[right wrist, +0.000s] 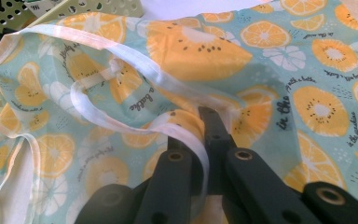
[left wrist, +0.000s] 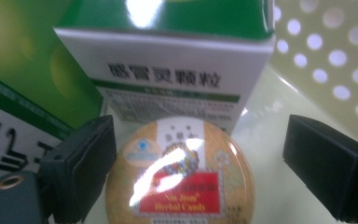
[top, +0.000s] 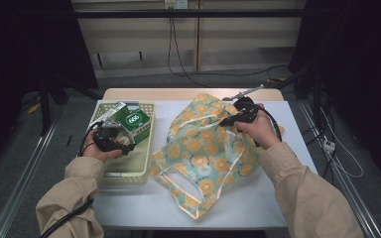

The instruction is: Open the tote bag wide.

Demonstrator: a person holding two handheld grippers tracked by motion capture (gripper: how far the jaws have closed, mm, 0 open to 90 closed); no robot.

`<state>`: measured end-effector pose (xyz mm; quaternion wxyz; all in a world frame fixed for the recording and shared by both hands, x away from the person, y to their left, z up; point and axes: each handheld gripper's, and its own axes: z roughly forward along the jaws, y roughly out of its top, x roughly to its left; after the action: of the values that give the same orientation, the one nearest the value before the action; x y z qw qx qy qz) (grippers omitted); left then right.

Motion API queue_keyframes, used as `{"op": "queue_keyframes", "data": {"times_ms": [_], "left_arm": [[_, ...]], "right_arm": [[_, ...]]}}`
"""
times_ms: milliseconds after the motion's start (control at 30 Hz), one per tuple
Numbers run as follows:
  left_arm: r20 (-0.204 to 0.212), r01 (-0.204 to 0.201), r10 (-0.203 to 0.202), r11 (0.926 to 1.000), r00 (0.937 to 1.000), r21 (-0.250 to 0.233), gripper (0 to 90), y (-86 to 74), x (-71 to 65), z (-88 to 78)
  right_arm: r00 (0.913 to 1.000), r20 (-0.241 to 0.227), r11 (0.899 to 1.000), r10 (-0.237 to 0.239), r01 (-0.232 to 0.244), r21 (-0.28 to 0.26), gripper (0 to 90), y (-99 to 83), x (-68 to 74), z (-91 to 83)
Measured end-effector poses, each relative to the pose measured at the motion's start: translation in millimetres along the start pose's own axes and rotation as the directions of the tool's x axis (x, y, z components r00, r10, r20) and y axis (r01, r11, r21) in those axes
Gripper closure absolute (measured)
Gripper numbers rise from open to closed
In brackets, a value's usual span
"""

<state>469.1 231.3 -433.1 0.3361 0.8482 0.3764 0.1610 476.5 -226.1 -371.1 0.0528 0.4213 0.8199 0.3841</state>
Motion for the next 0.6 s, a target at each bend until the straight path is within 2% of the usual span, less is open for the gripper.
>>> {"op": "queue_keyframes", "data": {"times_ms": [33, 100, 200, 333, 400, 500, 600], "left_arm": [[-0.013, -0.012, 0.012, 0.9999, 0.9998, -0.001, 9.7, 0.4, 0.9, 0.1], [-0.017, -0.019, 0.019, 0.9998, 0.9997, -0.003, 9.6, 0.7, 1.9, 1.5], [-0.015, -0.027, 0.027, 0.9995, 0.9995, 0.018, 9.2, -0.5, 3.5, 5.1], [-0.003, -0.005, 0.005, 0.998, 1.0, 0.063, 9.4, -4.9, 4.0, 8.5], [0.001, 0.007, -0.008, 0.9951, 1.0, 0.099, 9.7, -7.4, 4.3, 9.0], [0.001, 0.024, -0.024, 0.9939, 0.9997, 0.107, 12.7, -7.8, 5.5, 7.0], [0.004, 0.019, -0.02, 0.9911, 0.9998, 0.132, 15.9, -9.4, 5.8, 6.1]], "right_arm": [[1.0, -0.002, 1.0, 0.001, -0.001, 0.001, 90.0, 0.0, -0.1, -0.4], [1.0, -0.002, 1.0, 0.0, 0.0, 0.001, 90.0, -0.1, -0.4, -0.7], [1.0, -0.003, 1.0, 0.0, 0.0, 0.004, 90.0, -0.3, -1.1, -0.7], [1.0, -0.008, 1.0, -0.003, 0.003, 0.005, 90.0, -0.6, -1.0, 0.1], [1.0, -0.007, 1.0, -0.006, 0.006, 0.008, 90.0, -0.8, -0.2, 0.5], [0.9999, -0.007, 1.0, -0.01, 0.01, 0.011, 90.0, -0.9, 0.7, 0.8], [0.9999, -0.004, 1.0, -0.01, 0.01, 0.01, 90.0, -1.2, 0.0, 0.3]]}}
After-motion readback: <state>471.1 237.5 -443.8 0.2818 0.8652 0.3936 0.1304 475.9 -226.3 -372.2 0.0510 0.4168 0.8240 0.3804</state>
